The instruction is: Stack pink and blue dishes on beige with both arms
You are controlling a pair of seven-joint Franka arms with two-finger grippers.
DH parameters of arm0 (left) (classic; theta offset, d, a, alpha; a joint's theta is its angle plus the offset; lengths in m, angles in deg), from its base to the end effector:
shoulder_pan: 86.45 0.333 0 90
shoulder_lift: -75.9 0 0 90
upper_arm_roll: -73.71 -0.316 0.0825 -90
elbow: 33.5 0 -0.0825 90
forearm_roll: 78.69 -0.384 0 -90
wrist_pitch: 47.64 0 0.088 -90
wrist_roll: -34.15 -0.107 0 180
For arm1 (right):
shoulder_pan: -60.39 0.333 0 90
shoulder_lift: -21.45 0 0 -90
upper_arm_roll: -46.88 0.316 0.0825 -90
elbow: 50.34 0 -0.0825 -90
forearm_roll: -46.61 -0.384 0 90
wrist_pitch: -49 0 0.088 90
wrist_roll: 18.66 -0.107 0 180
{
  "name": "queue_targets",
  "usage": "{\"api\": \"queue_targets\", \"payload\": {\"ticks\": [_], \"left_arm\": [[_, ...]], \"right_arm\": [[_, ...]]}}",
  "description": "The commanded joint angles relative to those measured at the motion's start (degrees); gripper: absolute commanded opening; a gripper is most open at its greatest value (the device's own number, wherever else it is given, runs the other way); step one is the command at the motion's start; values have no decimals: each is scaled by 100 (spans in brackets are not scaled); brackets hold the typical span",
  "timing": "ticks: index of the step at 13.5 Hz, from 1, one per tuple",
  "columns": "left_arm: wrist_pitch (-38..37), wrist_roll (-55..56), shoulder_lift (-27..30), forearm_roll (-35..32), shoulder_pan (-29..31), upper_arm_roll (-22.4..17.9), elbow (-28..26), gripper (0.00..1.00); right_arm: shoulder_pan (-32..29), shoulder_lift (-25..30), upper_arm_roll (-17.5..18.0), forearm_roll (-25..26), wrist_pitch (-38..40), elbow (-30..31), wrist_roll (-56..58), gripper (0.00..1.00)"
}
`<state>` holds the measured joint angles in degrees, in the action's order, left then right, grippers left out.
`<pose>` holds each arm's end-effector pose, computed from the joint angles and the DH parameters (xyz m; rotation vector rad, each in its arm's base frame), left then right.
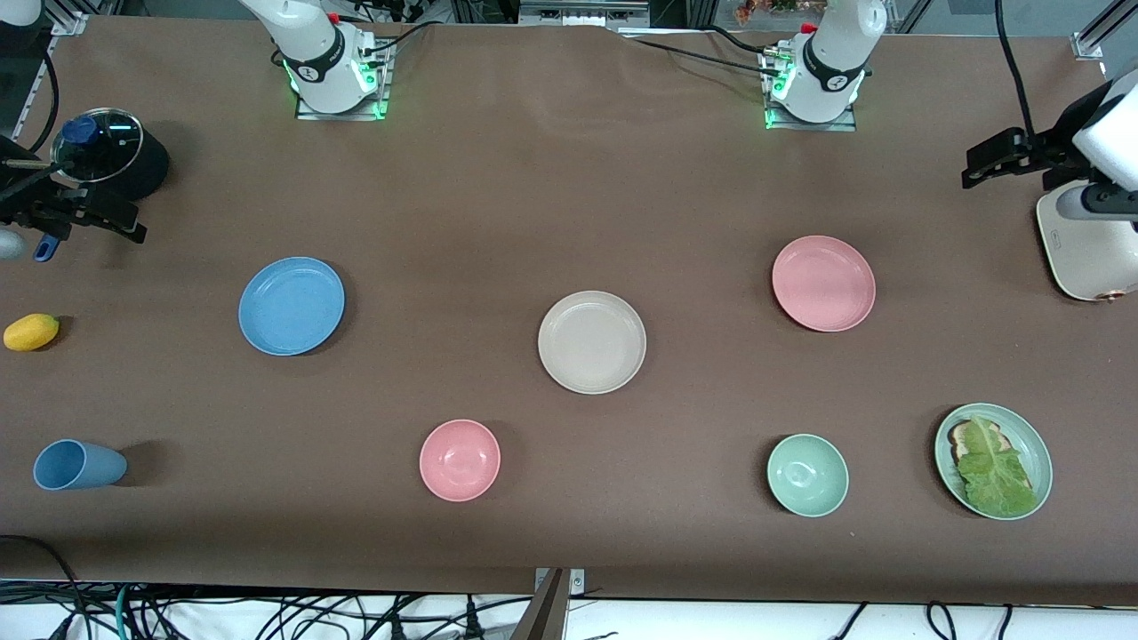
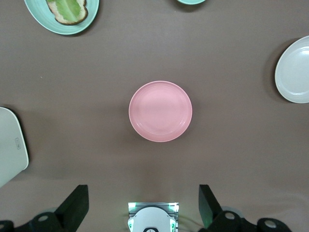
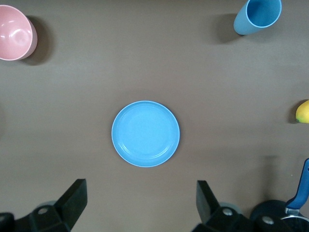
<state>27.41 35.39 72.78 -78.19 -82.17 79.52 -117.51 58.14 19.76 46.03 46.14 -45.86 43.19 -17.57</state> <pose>0.5424 -0.0139 0.6228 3.1152 -0.0107 -0.3296 0.5682 -0.0298 0.5861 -3.1331 0.0561 0.0094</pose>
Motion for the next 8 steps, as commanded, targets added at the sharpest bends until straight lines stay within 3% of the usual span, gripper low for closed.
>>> {"api": "queue_targets", "payload": {"ticks": [1,8], "left_arm": [[-78,-116,-84,221,29,16,130,100],[-78,-116,-163,231,82,8,130,100]], "right_arm": [[-47,20,50,55,90,-80,6,100],[-47,20,50,55,108,-98,49,100]]}}
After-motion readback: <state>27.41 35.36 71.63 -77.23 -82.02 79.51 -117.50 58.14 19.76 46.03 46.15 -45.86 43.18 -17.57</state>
